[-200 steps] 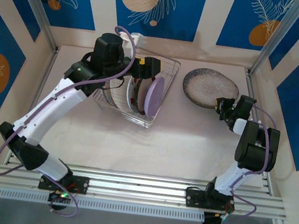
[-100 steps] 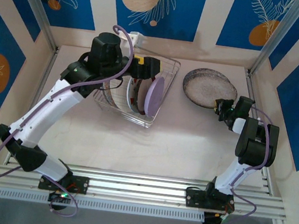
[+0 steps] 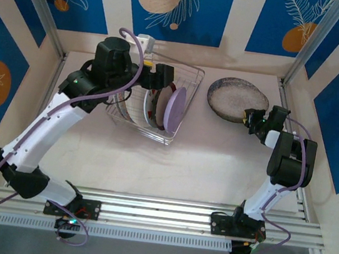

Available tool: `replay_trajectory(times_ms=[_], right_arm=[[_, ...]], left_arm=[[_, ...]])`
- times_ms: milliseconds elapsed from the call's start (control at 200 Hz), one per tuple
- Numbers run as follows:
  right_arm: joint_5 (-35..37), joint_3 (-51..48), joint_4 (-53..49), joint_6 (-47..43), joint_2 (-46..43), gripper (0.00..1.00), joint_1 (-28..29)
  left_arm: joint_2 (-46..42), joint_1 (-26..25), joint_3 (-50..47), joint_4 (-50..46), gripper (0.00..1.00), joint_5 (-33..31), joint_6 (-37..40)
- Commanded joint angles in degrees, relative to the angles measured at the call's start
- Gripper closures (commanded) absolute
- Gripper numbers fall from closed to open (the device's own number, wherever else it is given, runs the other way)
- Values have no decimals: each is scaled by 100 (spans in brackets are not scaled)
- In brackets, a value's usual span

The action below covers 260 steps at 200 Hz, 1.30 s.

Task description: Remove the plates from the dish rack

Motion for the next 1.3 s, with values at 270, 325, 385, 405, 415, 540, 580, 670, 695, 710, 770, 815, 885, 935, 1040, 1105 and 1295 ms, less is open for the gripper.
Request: replay_trajectory(times_ms=[270, 325, 385, 405, 415, 540, 580, 670, 695, 710, 770, 815, 885, 935, 1040, 1105, 1295], right_arm=[[-395, 791, -377, -139, -64, 69, -31], [-412, 866, -510, -171, -39, 69, -33], [-414, 944, -684, -226, -22, 70, -32], [-413, 960, -738, -238, -13, 69, -33], [-413, 968, -764, -243, -12, 69, -38], [-397, 1056, -1098, -325, 21, 66, -42], [-395, 1091, -1232, -354, 37, 65, -41], [-406, 1141, -1420, -389, 94, 65, -59], [-405, 1162, -1485, -404, 109, 65, -60], [-408, 1178, -1528, -413, 123, 65, -60], [-412, 1245, -1685, -433, 178, 65, -68], [-410, 1315, -1854, -460, 211, 65, -76], [-415, 1384, -1983, -496, 242, 64, -76], [-380, 1414, -2057, -496, 258, 65, -77], [-377, 1535, -2251, -541, 319, 64, -77], [-369, 1615, -2400, -552, 342, 64, -77], [-238, 1957, -3254, -688, 504, 63, -68]], left_arm=[[-75, -79, 370, -296, 10, -354, 338], [-63, -78, 385, -286, 10, -340, 340], [-49, -77, 412, -283, 10, -332, 349], [-41, -78, 425, -286, 10, -327, 357], [-40, -77, 430, -292, 10, -324, 358], [-22, -73, 458, -285, 10, -314, 367], [-22, -72, 458, -286, 9, -314, 366], [-22, -80, 458, -293, 9, -314, 366], [-20, -79, 458, -288, 10, -315, 367], [-21, -76, 456, -286, 9, -321, 364], [-22, -73, 466, -293, 10, -323, 375], [-24, -78, 466, -291, 9, -328, 375], [-13, -75, 476, -294, 9, -323, 377], [-4, -72, 475, -294, 10, -327, 371], [-1, -80, 475, -294, 10, -323, 376], [4, -77, 475, -303, 10, -331, 375], [8, -78, 466, -281, 10, -340, 357]])
